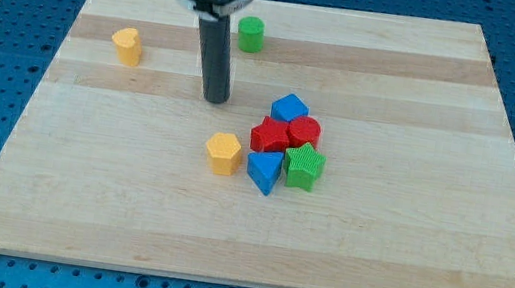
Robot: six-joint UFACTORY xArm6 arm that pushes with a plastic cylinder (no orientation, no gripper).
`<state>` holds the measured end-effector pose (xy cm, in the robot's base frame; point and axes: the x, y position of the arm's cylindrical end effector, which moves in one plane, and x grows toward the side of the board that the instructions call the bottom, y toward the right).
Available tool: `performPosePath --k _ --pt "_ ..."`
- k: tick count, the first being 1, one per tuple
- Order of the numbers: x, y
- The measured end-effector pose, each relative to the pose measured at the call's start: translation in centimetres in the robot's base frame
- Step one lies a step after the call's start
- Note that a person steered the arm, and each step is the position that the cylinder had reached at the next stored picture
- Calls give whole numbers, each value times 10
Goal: Place yellow heart left side of blue cube
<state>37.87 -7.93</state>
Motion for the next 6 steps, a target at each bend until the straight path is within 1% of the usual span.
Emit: performPosePath --k 1,2,3,4,5,6 --pt "-49 -10" --pt "-101 -71" --pt "-107 -159" --pt "-82 -193" --pt "-38 -158" --pt "-24 -131"
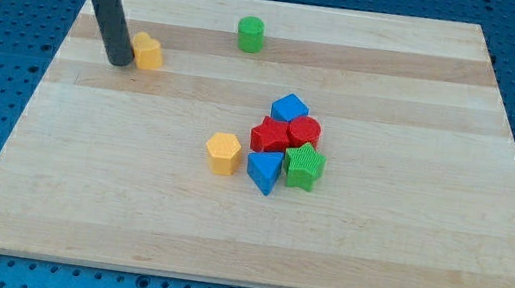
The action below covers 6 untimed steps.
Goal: Place yellow heart left side of blue cube
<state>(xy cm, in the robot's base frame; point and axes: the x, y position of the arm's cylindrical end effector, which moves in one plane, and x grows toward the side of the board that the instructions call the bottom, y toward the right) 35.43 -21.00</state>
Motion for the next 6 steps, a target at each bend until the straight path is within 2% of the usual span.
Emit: performPosePath --k 1,2,3,4,5,6 --pt "-23 -28" --pt "-44 -13" --pt "-17 29" --pt "33 72" --pt "57 103" --pt "30 100"
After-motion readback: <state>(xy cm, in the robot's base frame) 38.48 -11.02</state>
